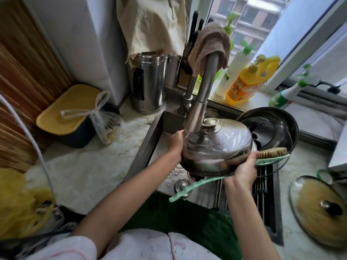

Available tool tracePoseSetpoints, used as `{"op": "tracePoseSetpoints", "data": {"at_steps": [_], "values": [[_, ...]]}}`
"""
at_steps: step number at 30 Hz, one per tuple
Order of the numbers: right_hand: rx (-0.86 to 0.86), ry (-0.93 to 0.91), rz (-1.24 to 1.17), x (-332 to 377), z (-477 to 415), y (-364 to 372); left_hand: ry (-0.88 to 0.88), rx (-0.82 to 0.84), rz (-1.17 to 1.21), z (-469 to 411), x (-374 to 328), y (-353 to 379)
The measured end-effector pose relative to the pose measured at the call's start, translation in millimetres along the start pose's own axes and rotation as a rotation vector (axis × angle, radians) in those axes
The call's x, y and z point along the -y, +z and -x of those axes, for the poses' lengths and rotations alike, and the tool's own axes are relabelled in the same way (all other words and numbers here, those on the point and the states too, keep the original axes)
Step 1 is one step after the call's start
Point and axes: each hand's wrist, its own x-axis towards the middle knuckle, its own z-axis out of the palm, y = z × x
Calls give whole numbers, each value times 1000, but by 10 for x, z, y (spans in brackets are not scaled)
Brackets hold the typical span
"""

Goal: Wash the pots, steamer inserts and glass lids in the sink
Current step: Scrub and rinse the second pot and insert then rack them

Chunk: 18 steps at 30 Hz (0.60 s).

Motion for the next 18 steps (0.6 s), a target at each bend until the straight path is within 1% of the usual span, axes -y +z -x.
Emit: {"op": "tracePoseSetpoints", "data": {"at_steps": [2, 3, 5, 7, 9, 11, 12, 14, 15, 16, 18], "values": [[-33, -81, 3, 22, 50, 25, 62, 68, -87, 299, 119, 58], [-58, -127, 0, 40, 56, 22, 81, 153, -146, 498, 175, 123], [-98, -234, 7, 84, 55, -29, 18, 355, -143, 769, 252, 192], [-111, -343, 45, 147, 94, -112, -90, 463, -113, 952, 125, 152], [-131, -465, 56, 266, 107, -229, -144, 587, -122, 1002, -1, 64], [-159, -554, 28, 417, 73, -355, -89, 694, -259, 1066, -103, 17], [-184, -560, -19, 494, 47, -412, -31, 703, -350, 1076, -133, 10], [-212, -453, -169, 644, -75, -570, 52, 666, -470, 1048, -122, 47], [-159, -346, -271, 682, -162, -643, 80, 628, -498, 1039, -121, 68], [-71, -235, -362, 686, -242, -707, 107, 593, -515, 1009, -97, 74], [32, -85, -430, 644, -428, -842, 164, 561, -545, 957, -45, 106]]}}
